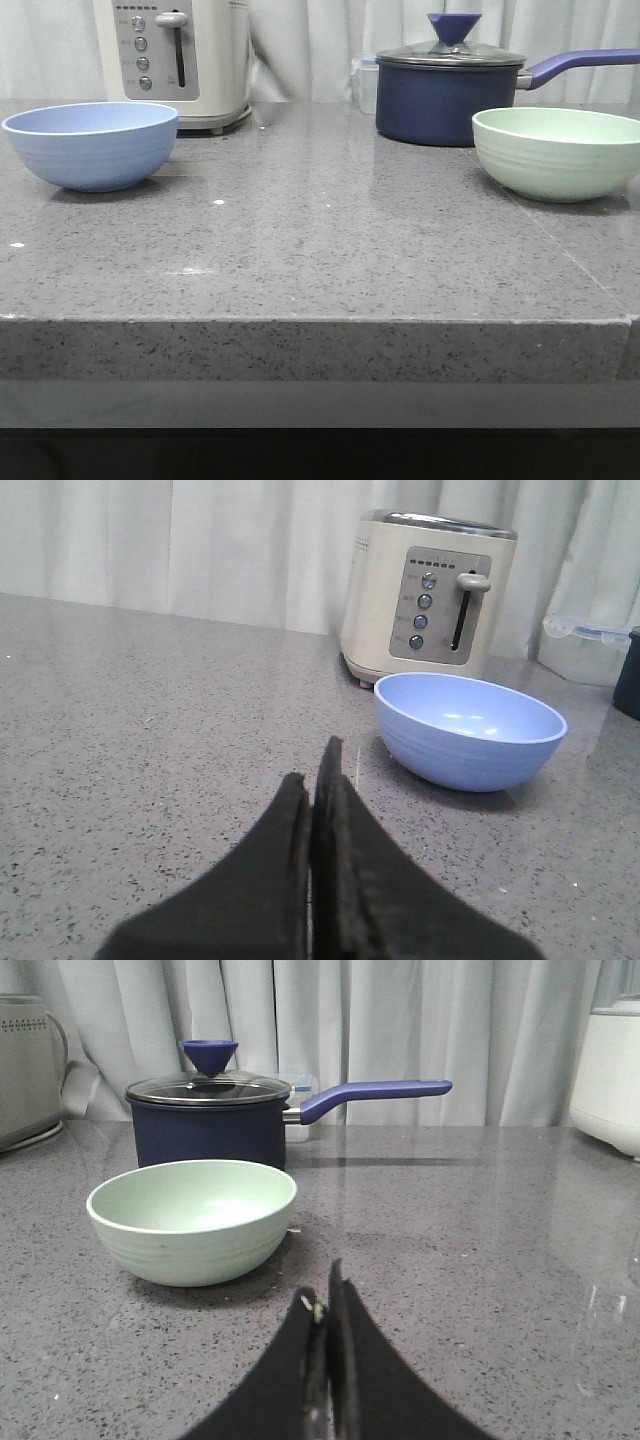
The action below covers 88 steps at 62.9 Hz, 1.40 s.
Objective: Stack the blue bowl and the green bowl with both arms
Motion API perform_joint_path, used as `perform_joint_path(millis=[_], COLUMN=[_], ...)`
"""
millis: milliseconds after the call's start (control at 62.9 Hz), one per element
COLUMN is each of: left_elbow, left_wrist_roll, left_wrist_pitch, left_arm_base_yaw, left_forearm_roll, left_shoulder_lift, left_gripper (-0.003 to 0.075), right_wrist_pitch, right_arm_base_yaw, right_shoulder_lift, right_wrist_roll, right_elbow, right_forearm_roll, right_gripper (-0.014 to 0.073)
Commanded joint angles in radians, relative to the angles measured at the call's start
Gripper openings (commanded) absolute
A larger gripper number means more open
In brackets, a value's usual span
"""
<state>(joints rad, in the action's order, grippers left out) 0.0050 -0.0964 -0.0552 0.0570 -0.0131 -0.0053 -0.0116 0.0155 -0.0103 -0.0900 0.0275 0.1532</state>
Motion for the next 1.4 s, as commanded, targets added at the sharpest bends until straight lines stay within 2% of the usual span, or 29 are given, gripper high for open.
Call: perform_joint_path(millis=[0, 747, 922, 1129, 1383], left_elbow=[0.004, 0.004, -0.008, -0.188, -0.531], left_wrist_roll=[-0.002, -0.002, -0.004, -0.009, 0.000], left_wrist_pitch=[0.082, 0.082, 0.126, 0.055, -0.201], left_arm_base_yaw=[-0.003, -0.003, -0.003, -0.003, -0.003], left_forearm_roll=[0.000, 0.000, -0.001, -0.012, 0.000], left_shoulder_lift=[-0.017, -0.017, -0.017, -0.009, 0.130], left_gripper=[-0.0020, -0.0020, -0.0020, -0.0020, -0.0020], right_wrist_pitch=[-0.083, -0.100, -0.110, 0.054, 0.305], right_arm_base_yaw=[0.000, 0.000, 0.000, 0.000, 0.000], right_shoulder_lift=[-0.020, -0.020, -0.020, -0.019, 0.092], right_wrist_roll=[0.003, 0.003, 0.003, 0.003, 0.002], right_elbow=[-0.016, -0.016, -0.028, -0.208, -0.511], right_forearm_roll=[-0.013, -0.013, -0.013, -0.013, -0.014], right_gripper=[-0.0063, -0.0063, -0.0063, -0.0063, -0.0063])
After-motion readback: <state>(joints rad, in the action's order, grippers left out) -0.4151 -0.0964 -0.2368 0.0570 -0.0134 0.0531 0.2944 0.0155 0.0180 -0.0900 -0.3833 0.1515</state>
